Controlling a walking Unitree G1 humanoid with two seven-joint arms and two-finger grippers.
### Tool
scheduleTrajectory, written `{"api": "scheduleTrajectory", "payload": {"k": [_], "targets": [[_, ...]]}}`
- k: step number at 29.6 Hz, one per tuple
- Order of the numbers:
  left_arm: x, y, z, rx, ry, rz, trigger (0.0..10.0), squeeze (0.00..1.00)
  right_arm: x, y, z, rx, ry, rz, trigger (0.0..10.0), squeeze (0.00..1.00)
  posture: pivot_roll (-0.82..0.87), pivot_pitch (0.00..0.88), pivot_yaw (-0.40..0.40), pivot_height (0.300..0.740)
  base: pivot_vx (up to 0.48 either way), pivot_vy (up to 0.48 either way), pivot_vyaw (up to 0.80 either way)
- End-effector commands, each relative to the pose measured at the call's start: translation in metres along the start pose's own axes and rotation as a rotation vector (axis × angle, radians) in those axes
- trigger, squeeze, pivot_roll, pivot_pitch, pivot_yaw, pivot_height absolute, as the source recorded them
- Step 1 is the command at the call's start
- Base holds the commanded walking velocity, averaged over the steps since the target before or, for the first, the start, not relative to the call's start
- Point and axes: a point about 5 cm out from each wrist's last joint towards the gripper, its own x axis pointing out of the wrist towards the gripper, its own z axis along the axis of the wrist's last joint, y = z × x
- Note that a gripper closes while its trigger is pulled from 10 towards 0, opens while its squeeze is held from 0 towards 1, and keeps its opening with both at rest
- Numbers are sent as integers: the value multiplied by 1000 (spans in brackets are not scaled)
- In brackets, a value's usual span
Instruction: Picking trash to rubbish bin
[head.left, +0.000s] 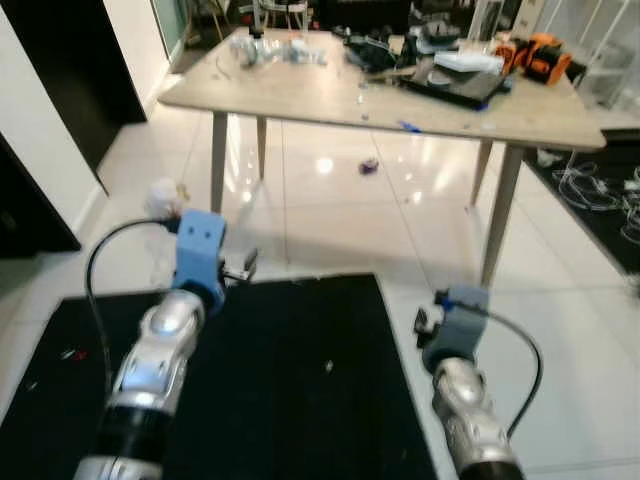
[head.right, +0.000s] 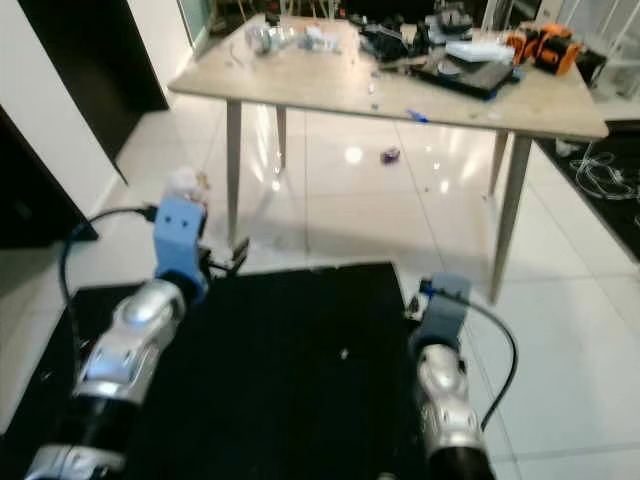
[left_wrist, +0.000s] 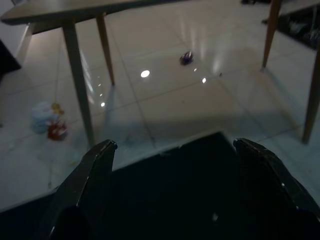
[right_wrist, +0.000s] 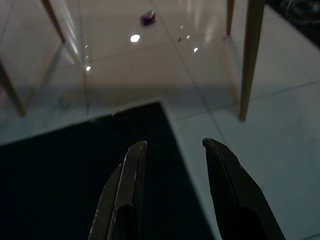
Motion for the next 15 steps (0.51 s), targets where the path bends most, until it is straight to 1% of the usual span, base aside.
{"api": "scheduleTrajectory", "payload": {"k": [1,10,15], "targets": [[-3,6,-4,3,15,18,10000,0,-2,4,2,-1,-23,11,10000,0,6,122,66,740,382,0,0],[-2,4,-3,-5,17,14,10000,0,-3,-6,11,-34,-79,-38,10000,0,3,130,65,740,380,0,0],[-2,3,-3,-7,17,12,10000,0,-3,-15,33,-39,-213,-110,10000,0,6,134,61,740,379,0,0]]}}
